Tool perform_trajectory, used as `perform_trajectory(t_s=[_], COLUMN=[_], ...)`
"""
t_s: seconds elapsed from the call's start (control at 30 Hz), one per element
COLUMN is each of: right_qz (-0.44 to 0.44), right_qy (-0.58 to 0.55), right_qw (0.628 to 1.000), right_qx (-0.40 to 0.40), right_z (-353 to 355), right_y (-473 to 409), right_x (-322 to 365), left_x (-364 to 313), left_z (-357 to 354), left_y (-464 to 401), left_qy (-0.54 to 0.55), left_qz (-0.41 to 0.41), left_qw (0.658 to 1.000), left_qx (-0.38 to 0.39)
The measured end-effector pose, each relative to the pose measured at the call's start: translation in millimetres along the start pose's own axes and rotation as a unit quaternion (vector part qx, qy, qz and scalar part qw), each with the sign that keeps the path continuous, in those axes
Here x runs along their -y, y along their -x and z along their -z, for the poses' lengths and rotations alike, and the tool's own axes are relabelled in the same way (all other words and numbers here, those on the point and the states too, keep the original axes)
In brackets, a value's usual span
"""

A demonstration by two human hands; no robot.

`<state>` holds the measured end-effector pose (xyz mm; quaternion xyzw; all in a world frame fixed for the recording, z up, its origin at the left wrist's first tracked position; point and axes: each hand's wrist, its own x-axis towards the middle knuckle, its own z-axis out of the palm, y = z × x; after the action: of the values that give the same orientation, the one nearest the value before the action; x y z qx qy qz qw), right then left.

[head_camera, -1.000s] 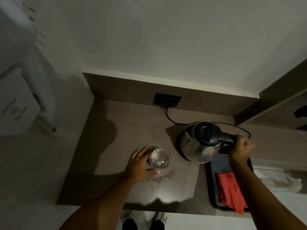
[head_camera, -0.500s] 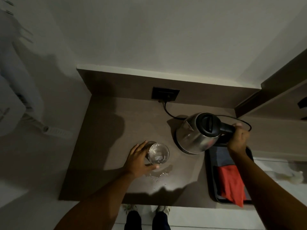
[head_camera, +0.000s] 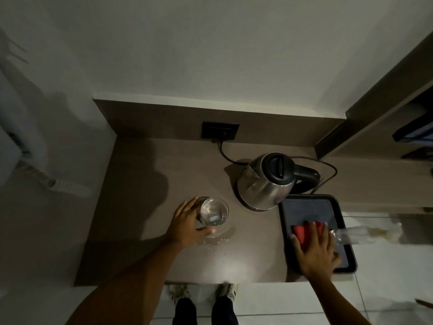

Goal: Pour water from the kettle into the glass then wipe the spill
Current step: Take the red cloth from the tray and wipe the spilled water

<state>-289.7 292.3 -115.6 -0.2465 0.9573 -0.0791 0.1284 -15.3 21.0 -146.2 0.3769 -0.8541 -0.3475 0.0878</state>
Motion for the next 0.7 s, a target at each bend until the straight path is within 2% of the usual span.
perform_trajectory(t_s=[0.1, 0.37, 0.47, 0.6, 0.7], right_qz=[-0.004, 0.021, 0.034, 0.096, 0.187], right_qy=[0.018, 0.013, -0.035, -0.063, -0.085], right_qw=[0.999, 0.999, 0.999, 0.993, 0.978], right_qx=[0.038, 0.035, 0.012, -0.007, 0.049], right_z=[-3.7, 9.7, 21.7, 19.6, 5.8], right_y=[4.8, -7.4, -15.2, 2.3, 32.1], right_x=[-10.3, -13.5, -10.7, 21.1, 60.2], left_x=[1.1, 0.3, -2.7, 16.7, 45.4], left_z=[0.0, 3.2, 11.5, 28.7, 46.1], left_y=[-0.9, -1.0, 0.1, 12.8, 25.4], left_qy=[0.004, -0.005, -0.003, -0.037, -0.138], left_qz=[0.005, 0.03, -0.002, -0.018, 0.006], left_qw=[1.0, 0.998, 0.997, 0.993, 0.988], left_qx=[0.006, 0.055, 0.077, 0.107, 0.068])
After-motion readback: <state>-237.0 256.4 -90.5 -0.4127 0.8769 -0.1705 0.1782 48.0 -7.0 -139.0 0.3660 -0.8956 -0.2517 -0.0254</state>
